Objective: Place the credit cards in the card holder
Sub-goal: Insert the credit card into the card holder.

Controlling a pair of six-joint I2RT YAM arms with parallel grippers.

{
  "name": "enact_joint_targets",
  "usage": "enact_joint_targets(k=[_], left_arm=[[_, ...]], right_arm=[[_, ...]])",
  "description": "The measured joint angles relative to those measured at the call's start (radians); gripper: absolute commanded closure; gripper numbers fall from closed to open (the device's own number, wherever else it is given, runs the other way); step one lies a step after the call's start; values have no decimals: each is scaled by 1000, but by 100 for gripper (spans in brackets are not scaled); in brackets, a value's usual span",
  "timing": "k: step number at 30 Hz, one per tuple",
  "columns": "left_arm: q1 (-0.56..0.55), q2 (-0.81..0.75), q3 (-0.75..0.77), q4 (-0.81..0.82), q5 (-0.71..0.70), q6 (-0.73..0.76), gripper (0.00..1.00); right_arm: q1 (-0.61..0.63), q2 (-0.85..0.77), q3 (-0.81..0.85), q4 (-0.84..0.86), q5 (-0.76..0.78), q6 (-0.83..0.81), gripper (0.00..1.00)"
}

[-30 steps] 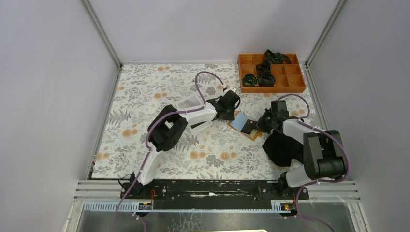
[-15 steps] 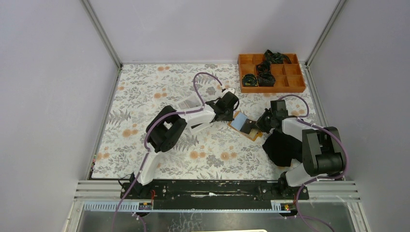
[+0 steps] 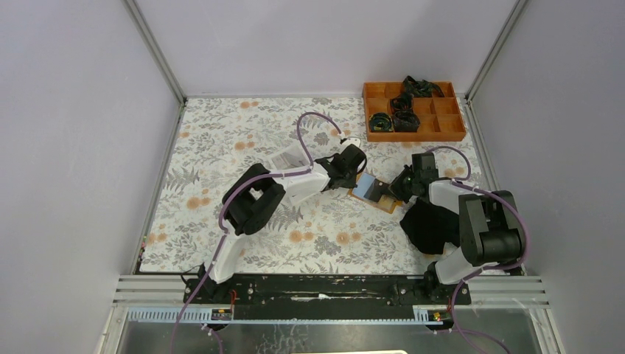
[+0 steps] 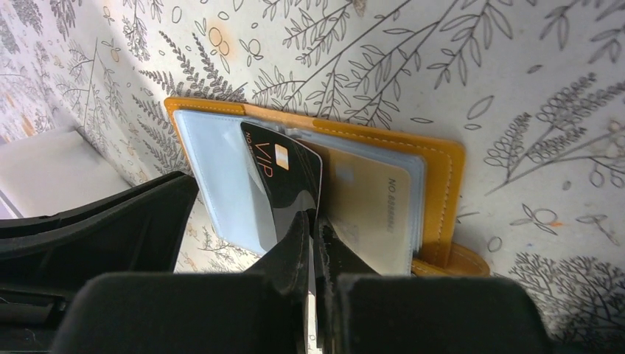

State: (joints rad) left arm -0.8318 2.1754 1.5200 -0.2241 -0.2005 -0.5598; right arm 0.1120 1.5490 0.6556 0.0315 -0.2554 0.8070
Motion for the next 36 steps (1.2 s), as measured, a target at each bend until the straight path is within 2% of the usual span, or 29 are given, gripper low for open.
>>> enact_joint_targets(k=[6, 15, 16, 23, 32, 36], left_arm=[[-4, 0, 0, -1, -7, 9, 75], [-7, 0, 6, -12, -6, 10, 75], [-8, 2, 9, -16, -6, 10, 75], [-9, 4, 16, -25, -6, 12, 74], [-18, 5, 19, -26, 10, 12, 74], [-21, 5, 19, -25, 16, 11, 74]], right_arm=[[2, 38, 15, 23, -34, -12, 100], [9, 92, 90, -35, -52, -109, 100], [10, 101, 100, -41, -55, -115, 98], [16, 134, 150, -73, -78, -157, 65], [30, 134, 193, -134, -62, -206, 53], [34, 131, 201, -151, -49, -212, 51]])
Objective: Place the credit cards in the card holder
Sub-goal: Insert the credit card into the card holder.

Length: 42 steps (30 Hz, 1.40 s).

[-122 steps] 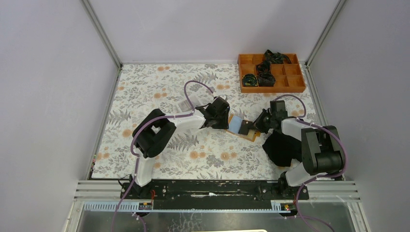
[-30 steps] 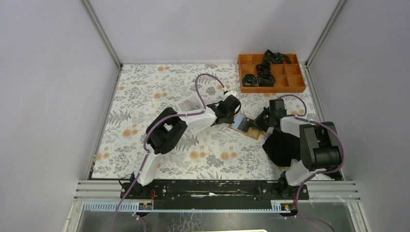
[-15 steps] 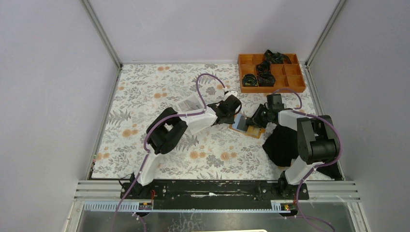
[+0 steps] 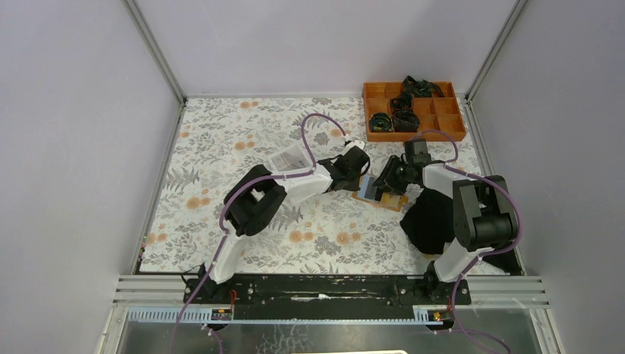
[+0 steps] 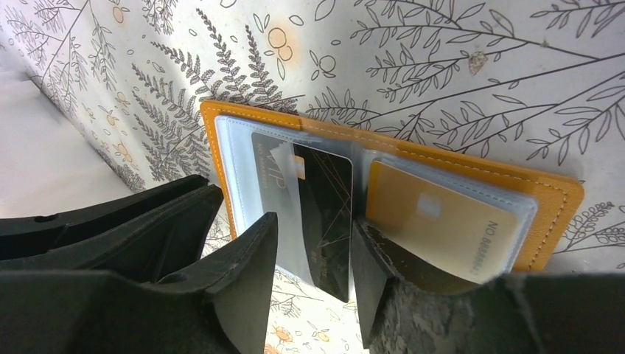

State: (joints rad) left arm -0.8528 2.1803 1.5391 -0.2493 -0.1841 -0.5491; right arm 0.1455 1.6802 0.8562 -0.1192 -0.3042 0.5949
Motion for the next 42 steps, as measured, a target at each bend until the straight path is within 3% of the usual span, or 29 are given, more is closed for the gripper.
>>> enact_joint_targets(k=[13, 32, 42], left_arm=[[-10, 0, 0, 3, 26, -2, 74], [-13, -16, -29, 19, 39, -2, 74], [-13, -52, -84, 38, 76, -2, 74]], right_arm=[[5, -32, -11, -46, 38, -10, 51], [125, 41, 134, -214, 219, -40, 50], [169, 56, 166, -237, 252, -41, 39]])
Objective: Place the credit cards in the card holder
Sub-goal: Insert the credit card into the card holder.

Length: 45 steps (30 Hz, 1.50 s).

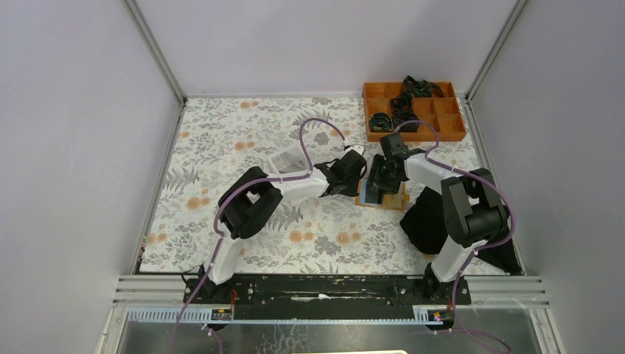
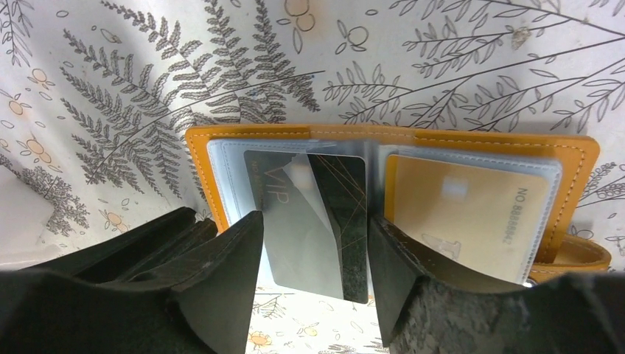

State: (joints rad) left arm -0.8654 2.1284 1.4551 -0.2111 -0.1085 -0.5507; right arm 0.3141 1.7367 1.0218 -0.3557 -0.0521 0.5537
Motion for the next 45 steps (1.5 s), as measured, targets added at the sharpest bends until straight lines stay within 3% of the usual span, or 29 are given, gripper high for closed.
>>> enact_joint_targets(k=[11, 12, 13, 28, 37, 45], left_arm=[[-2, -23, -34, 12, 20, 1, 74], [-2, -23, -35, 12, 20, 1, 74], [-3, -24, -36, 13, 20, 1, 74], [2, -37, -56, 15, 26, -29, 74], [8, -47, -89, 61, 65, -63, 74], [10, -49, -93, 68, 72, -70, 74]], right_arm=[[43, 3, 8, -6, 44, -6, 34], [47, 3, 8, -6, 48, -8, 9], [50, 3, 8, -6, 52, -10, 0], [78, 5, 19, -8, 87, -26, 4], [99, -1, 13, -14, 97, -29, 23], [100, -1, 7, -21, 117, -34, 30]])
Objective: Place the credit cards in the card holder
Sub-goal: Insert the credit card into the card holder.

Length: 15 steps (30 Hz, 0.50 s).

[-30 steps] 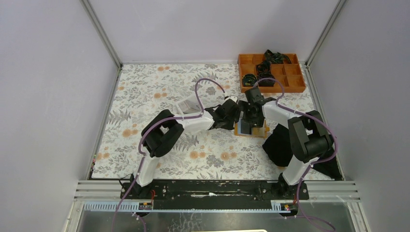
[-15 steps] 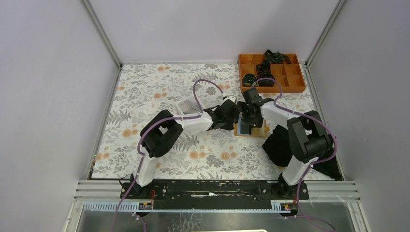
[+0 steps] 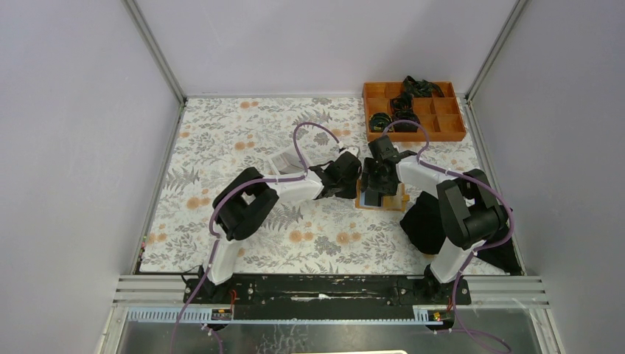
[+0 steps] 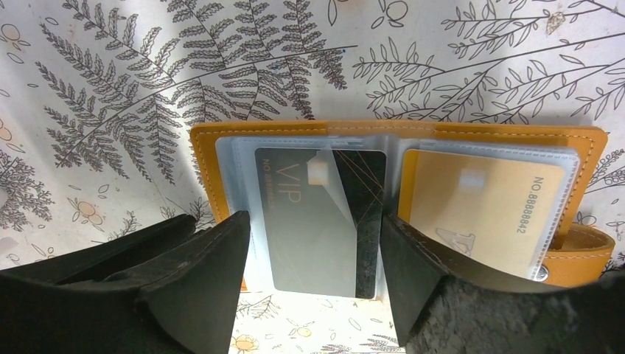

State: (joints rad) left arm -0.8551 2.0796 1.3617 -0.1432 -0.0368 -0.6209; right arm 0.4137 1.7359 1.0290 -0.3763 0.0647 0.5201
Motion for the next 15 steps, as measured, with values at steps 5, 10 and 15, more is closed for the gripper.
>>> enact_joint_targets(k=[5, 10, 15], left_arm=[[1, -2, -5, 5, 5, -6, 74], [3, -3, -9, 10, 12, -13, 75], [4, -7, -17, 18, 14, -17, 74]], right_arm=[[0, 0, -1, -1, 4, 0, 31], [1, 0, 0, -4, 9, 0, 33], [16, 0, 2, -15, 24, 1, 33]])
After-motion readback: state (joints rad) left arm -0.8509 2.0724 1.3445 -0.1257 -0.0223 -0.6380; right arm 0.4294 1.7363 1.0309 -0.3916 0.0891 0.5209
